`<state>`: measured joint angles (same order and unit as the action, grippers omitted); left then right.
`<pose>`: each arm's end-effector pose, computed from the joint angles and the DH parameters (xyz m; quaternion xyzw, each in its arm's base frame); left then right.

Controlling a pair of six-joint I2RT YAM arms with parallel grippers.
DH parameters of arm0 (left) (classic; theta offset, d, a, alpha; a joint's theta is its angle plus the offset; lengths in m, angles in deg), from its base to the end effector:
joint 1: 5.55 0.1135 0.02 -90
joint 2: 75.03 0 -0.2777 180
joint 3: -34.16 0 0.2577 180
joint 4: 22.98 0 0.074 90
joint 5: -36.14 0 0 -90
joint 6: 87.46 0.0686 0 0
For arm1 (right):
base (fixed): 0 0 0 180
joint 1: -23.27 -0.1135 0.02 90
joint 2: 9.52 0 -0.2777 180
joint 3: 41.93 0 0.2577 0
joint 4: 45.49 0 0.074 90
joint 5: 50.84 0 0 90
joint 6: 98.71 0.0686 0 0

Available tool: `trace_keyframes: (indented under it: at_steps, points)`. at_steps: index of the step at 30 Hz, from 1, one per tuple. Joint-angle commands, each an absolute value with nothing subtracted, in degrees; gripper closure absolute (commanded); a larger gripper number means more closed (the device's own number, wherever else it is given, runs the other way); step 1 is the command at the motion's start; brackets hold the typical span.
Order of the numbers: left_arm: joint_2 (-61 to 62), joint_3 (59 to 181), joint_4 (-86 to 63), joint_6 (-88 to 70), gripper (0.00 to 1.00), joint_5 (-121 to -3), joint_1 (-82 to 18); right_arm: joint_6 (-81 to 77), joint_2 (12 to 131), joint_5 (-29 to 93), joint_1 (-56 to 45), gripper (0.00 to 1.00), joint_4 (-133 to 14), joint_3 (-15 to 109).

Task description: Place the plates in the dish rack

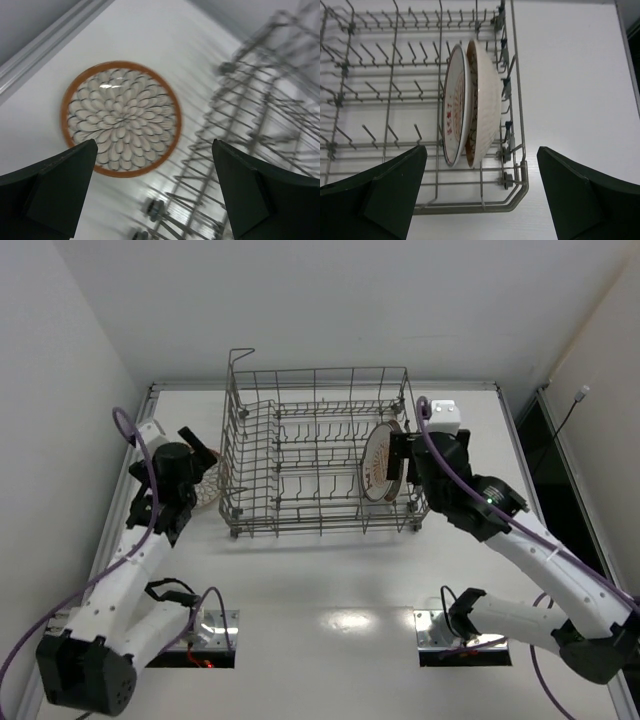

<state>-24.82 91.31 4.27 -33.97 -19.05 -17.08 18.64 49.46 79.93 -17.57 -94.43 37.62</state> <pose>0.2237 -0.0057 0.3128 -0.3362 0.7276 0.0023 0.5979 0.2025 0.1159 0.3822 0.0826 0.8204 0.0214 0.5653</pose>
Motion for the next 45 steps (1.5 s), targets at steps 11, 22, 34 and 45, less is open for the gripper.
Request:
trace_keyframes:
  at_steps: [11, 22, 34, 45]
  points:
    - [-24.24, 75.33, -1.16, -53.27, 0.00, -57.95, 16.58, 14.58, 44.19, 72.91, -17.51, 0.08, -94.19, 28.93]
    - [-11.49, 68.11, -14.78, -56.52, 0.15, -70.47, 26.97, 13.96, 41.89, 69.65, -17.51, 0.08, -94.03, 25.15]
    - [-3.41, 65.73, -27.44, -61.44, 0.22, -73.10, 26.97, 13.96, 42.51, 67.46, -17.51, 0.08, -94.02, 22.86]
    - [4.76, 70.13, -29.20, -66.01, 0.27, -67.67, 21.79, 13.96, 41.98, 67.46, -17.51, 0.07, -94.02, 21.10]
